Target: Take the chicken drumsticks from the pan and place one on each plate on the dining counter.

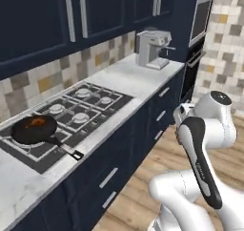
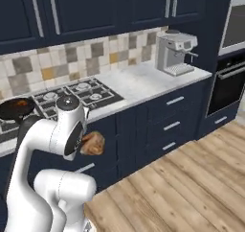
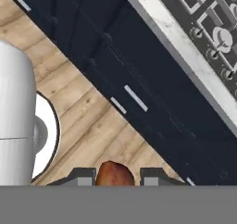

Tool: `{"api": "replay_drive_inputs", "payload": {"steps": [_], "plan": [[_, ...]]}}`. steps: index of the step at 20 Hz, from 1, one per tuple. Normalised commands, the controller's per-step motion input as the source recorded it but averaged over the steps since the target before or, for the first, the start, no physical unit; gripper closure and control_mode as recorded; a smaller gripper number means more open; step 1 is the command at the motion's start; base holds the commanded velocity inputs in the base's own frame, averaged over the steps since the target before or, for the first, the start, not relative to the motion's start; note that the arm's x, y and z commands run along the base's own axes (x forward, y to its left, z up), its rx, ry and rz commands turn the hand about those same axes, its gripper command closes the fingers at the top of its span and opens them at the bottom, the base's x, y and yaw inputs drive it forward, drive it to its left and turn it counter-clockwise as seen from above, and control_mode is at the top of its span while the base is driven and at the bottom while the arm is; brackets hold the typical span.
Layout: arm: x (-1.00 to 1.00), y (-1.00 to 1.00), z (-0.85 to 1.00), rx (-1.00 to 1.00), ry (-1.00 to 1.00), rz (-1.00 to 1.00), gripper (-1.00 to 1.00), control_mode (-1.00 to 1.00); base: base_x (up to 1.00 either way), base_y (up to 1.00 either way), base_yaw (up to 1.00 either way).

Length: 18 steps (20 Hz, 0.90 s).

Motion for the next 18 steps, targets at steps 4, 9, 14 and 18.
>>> {"api": "replay_drive_inputs", "payload": {"steps": [4, 9, 14, 18], "plan": [[0.00, 0.00, 0.00, 0.00, 0.00, 0.00, 1.00, 1.00, 0.00, 0.13, -1.00], [0.00, 0.00, 0.00, 0.00, 0.00, 0.00, 1.00, 1.00, 0.00, 0.11, -1.00], [0.00, 0.00, 0.00, 0.00, 0.00, 0.00, 1.00, 1.00, 0.06, 0.10, -1.00], [0.00, 0.00, 0.00, 0.00, 0.00, 0.00, 1.00, 1.00, 0.09, 0.10, -1.00]]}}
